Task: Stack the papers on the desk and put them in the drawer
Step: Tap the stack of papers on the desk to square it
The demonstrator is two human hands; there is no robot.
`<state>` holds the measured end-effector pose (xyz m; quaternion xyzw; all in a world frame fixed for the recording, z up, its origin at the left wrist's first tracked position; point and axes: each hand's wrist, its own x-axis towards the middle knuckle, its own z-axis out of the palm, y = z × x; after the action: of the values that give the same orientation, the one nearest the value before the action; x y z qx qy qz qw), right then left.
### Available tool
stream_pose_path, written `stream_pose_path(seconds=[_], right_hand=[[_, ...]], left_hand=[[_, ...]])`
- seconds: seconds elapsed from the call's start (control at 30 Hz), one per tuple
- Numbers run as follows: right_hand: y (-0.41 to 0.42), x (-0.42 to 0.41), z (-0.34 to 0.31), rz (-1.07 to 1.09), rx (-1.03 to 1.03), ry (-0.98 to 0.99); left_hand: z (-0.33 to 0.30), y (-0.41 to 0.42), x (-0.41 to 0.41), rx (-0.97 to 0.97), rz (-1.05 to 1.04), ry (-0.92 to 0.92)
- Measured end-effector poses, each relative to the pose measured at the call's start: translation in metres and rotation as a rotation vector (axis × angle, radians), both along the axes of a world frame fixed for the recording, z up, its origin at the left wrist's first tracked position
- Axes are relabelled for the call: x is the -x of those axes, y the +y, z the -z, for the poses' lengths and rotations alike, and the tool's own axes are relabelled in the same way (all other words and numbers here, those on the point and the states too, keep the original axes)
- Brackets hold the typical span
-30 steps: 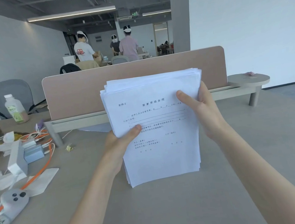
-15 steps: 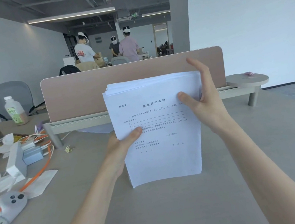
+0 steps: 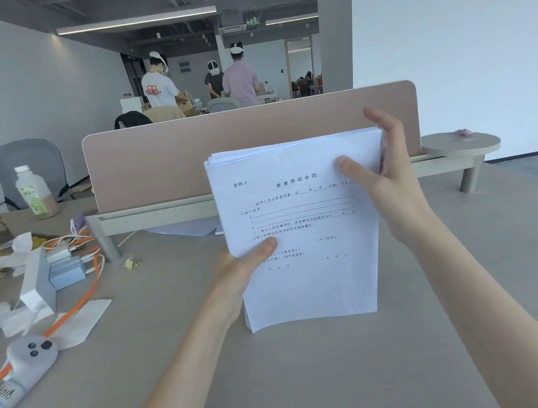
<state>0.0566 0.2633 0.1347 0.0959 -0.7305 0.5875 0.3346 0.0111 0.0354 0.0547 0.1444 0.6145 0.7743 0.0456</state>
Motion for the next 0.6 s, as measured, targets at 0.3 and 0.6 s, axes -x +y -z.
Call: stream_pose_path(seconds=[0.3,0.6], right_hand=[[0.001,0.018,0.024,-0.114,0.282,-0.206],[-0.008,0.026,0.040,-0.125,0.217,-0.285]], left_hand=[[0.012,0.004,0.004,0.055,-0.051,-0.022],[0.024,-0.005,0.013,0.080,-0.122,-0.054]])
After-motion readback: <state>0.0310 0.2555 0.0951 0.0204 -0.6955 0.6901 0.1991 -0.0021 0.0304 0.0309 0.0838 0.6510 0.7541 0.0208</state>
